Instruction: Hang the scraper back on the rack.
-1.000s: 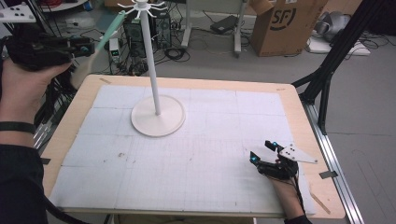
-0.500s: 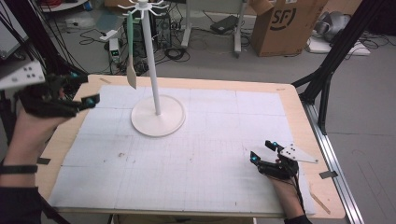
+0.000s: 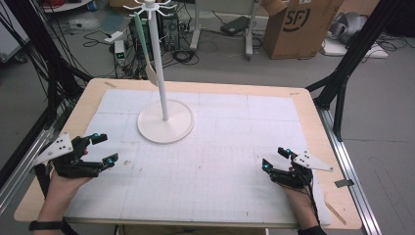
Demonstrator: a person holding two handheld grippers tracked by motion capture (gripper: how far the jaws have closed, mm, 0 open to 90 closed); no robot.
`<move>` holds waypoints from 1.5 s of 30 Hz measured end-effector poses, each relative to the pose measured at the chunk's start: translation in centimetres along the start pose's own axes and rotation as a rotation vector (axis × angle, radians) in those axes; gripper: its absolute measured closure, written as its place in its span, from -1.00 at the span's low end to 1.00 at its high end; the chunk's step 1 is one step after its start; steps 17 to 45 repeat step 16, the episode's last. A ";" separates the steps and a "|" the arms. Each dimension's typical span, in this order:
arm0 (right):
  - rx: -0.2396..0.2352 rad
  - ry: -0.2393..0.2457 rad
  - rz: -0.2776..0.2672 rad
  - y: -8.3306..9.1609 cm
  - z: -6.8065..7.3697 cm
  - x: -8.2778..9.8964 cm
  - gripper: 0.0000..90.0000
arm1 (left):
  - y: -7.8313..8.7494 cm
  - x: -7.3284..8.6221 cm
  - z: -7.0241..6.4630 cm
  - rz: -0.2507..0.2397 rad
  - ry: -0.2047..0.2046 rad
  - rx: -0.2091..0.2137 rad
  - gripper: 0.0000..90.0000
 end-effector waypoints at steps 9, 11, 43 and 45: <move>-0.002 0.001 -0.001 0.0 0.0 0.0 -0.56 | -0.4 3.4 -0.1 0.045 -0.002 -0.027 -0.60; -0.002 0.002 -0.001 0.0 0.0 0.0 -0.56 | -0.6 3.8 -0.2 0.061 -0.010 -0.032 -0.60; -0.005 0.004 0.000 0.0 0.0 0.0 -0.56 | -0.6 4.7 0.2 0.073 0.003 -0.049 -0.60; -0.005 0.004 0.000 0.0 0.0 0.0 -0.56 | -0.6 4.7 0.2 0.073 0.003 -0.049 -0.60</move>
Point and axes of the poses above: each handheld gripper's, and its own axes: y roughly backward along the jaws, x roughly out of its underside, z roughly to its left, the point moved 5 cm from there along -y, roughly forward along the jaws, and after that the axes turned 14 degrees about y, right-handed, at the moved point
